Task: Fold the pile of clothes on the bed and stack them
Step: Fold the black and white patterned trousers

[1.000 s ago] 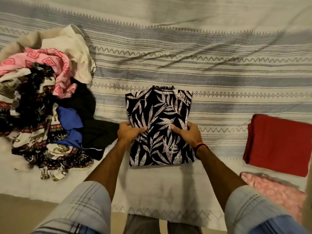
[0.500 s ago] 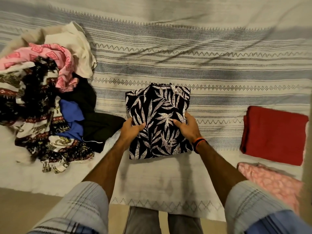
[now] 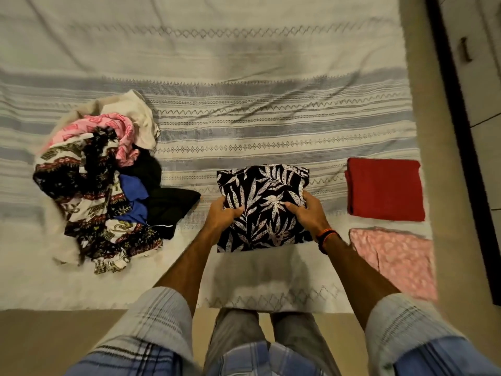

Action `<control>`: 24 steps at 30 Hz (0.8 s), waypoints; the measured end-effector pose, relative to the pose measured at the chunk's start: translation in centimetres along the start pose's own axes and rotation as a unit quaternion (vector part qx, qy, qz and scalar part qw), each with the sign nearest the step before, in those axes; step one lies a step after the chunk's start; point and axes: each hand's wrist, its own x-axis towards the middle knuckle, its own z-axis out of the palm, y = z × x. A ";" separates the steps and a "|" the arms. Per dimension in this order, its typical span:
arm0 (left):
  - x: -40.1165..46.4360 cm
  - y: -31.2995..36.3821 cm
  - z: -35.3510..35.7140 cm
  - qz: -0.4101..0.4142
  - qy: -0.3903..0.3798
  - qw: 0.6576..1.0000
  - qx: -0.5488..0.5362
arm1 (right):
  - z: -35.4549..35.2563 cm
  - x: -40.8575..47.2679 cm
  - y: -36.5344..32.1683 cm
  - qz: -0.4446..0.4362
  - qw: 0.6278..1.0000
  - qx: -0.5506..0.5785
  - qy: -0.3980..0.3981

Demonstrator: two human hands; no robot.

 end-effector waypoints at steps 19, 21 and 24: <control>-16.1 -2.1 24.6 0.065 -0.124 0.981 0.131 | -22.1 -14.8 17.1 0.011 0.984 0.128 0.125; -16.8 -2.6 27.3 0.064 -0.137 0.977 0.148 | -24.0 -15.0 20.4 0.012 0.982 0.123 0.141; -17.6 -2.6 31.3 0.061 -0.162 0.969 0.176 | -26.3 -14.3 26.1 0.032 0.973 0.163 0.162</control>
